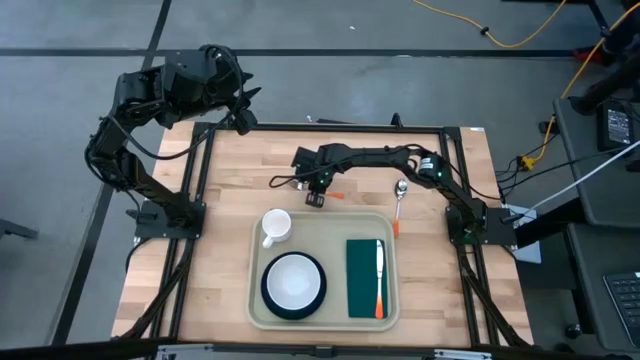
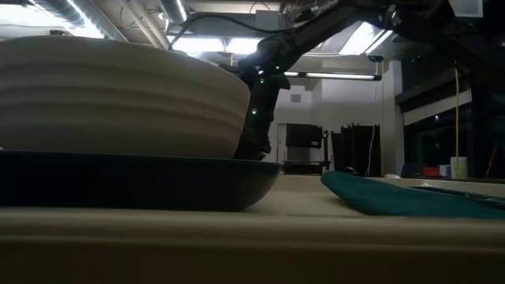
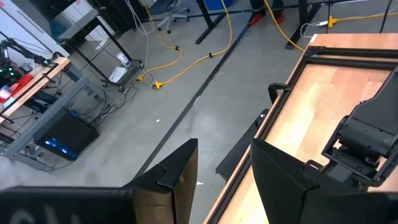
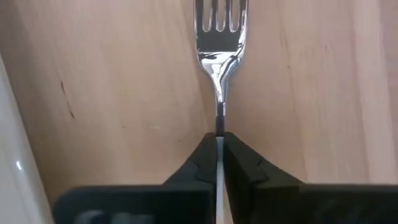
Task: Set up tray
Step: Put the orange fork on top of the dark green napkin to the left of the orange knife
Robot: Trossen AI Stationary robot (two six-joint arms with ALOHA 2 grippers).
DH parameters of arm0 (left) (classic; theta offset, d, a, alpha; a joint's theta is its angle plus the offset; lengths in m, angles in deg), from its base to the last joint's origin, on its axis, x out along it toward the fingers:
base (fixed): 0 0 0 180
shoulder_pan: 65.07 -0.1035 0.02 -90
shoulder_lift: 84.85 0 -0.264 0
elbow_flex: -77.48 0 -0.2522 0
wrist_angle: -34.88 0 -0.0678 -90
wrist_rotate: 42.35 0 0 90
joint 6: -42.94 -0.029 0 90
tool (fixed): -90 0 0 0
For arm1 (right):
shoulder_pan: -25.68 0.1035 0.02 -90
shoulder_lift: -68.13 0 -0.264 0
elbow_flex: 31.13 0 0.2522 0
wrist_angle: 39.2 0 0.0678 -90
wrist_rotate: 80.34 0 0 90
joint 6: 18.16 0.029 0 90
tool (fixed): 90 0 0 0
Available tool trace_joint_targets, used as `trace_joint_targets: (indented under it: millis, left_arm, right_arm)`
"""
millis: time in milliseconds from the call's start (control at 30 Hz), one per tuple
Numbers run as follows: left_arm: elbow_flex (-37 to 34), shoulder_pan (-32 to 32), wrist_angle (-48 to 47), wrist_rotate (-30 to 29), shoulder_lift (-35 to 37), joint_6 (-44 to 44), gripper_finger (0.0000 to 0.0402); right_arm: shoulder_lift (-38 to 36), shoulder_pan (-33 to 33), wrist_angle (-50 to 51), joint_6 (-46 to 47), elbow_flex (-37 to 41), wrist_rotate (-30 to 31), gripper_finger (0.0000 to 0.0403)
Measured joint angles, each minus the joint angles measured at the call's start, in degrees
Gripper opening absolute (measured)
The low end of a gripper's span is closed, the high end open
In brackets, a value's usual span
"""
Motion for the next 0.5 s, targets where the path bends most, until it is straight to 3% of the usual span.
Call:
trace_joint_targets:
  millis: [500]
  left_arm:
    - [0.0,0.0,0.0,-0.3,0.0,-2.5,0.0143]
  right_arm:
    - [0.5,0.2,13.4,5.5,-13.5,0.5,0.001]
